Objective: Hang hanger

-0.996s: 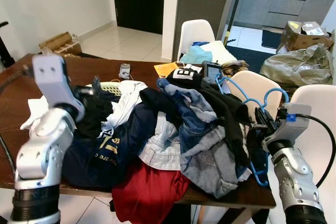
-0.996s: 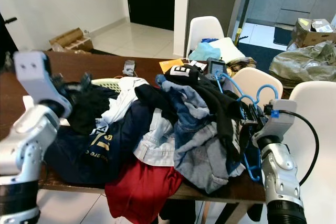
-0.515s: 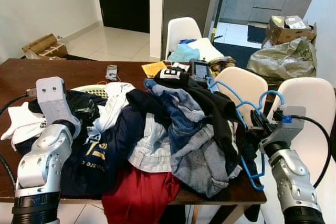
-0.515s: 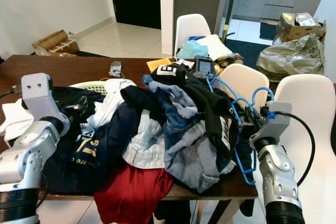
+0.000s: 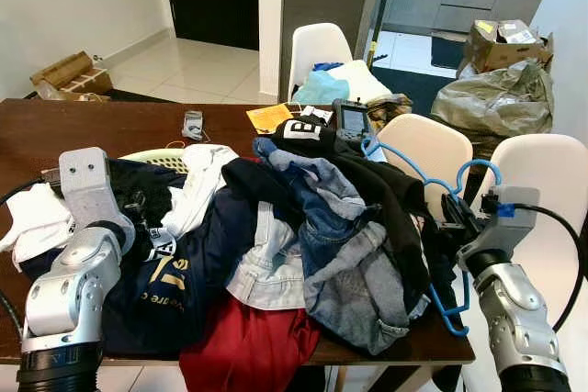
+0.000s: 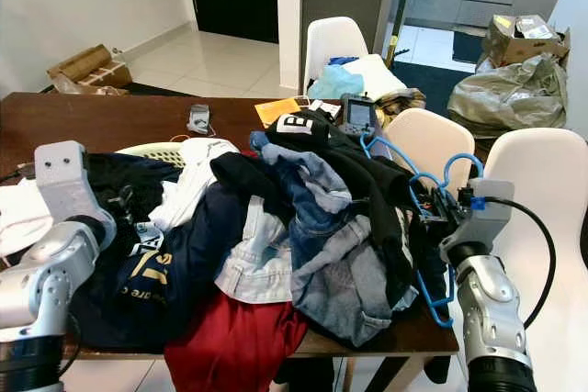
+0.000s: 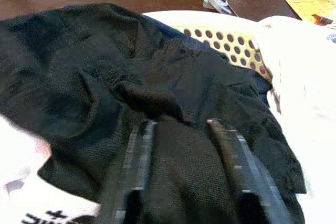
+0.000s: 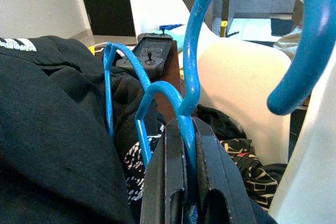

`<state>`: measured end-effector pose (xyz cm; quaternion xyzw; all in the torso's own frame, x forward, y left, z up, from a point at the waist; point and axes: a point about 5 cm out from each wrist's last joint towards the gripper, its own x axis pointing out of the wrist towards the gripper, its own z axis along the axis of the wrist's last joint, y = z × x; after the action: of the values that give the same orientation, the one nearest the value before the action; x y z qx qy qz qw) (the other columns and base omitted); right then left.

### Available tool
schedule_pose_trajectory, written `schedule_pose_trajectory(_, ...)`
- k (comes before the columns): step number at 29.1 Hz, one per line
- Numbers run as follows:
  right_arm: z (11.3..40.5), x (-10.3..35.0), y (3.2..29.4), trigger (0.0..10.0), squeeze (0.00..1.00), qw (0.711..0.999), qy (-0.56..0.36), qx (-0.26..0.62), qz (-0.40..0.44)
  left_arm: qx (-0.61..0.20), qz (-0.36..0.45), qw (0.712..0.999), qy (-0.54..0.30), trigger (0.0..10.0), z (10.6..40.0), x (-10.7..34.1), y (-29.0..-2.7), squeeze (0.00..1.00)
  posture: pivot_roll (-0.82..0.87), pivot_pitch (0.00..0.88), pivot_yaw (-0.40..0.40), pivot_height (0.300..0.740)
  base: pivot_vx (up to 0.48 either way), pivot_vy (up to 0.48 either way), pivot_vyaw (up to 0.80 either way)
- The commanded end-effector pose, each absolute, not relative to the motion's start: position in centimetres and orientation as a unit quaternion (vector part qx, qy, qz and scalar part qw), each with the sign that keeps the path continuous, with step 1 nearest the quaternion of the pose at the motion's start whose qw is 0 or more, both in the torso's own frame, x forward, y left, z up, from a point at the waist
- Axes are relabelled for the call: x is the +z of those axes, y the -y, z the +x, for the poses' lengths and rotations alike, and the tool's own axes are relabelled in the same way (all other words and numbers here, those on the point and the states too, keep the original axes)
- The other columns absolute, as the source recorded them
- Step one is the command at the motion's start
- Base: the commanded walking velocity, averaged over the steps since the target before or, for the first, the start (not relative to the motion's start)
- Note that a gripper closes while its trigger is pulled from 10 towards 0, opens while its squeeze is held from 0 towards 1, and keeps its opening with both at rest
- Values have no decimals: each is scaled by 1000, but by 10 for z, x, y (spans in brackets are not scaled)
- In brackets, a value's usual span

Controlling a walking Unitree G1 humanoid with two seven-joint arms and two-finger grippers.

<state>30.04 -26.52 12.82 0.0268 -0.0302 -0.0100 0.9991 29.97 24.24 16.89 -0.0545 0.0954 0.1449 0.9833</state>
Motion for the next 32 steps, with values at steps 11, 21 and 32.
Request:
schedule_pose_trajectory(11,300,116,263,10000,0,1000,-2,-13,27,151,-55,983,-89,0,306,177,-249,0,36,25,-24,740,0,0,0)
schedule_pose_trajectory(21,300,119,266,10000,0,1000,2,-16,26,117,11,977,178,0,310,295,-248,0,35,17,-29,740,0,0,0)
schedule_pose_trajectory(32,303,120,265,10000,0,1000,4,-17,26,-109,99,956,254,0,300,329,-169,0,33,15,-29,740,0,0,0)
